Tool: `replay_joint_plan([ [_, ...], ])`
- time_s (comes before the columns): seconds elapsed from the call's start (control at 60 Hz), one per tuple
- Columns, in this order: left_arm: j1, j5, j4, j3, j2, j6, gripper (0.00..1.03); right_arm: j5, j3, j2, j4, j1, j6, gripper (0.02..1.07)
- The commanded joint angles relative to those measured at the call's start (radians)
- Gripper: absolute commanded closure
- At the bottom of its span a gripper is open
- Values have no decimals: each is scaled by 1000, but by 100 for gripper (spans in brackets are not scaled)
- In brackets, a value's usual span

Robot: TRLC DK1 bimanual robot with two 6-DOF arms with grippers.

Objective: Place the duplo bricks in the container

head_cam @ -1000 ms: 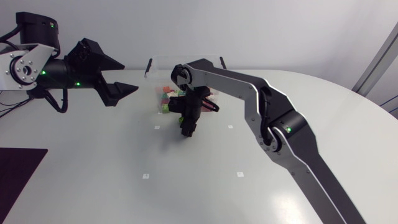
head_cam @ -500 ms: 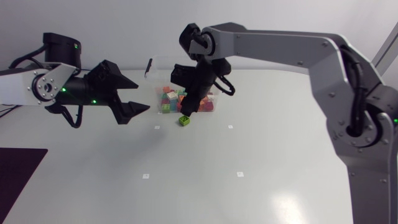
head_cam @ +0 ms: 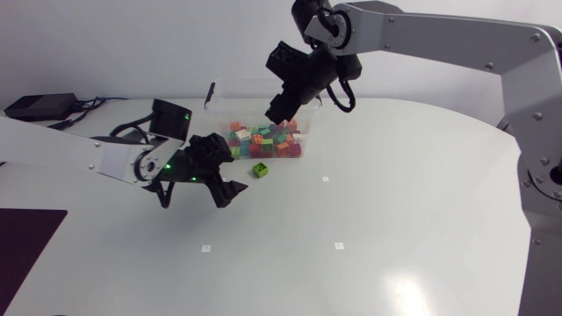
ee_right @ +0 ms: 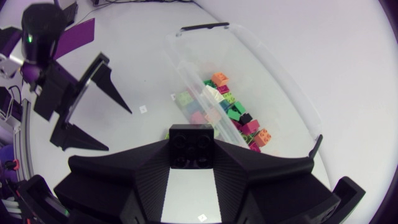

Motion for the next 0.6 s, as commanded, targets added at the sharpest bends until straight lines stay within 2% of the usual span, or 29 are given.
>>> replay_joint_plan([
  [0.0,-22,-31,29,56,89,-47,5,-13,1,-36,42,-30,48,89],
  [0.217,-23,-67,63,163,213,-110,5,-25,57,7,129,-77,114,89],
  [0.583,-25,-86,103,229,291,-173,5,-39,206,158,213,-123,179,89],
])
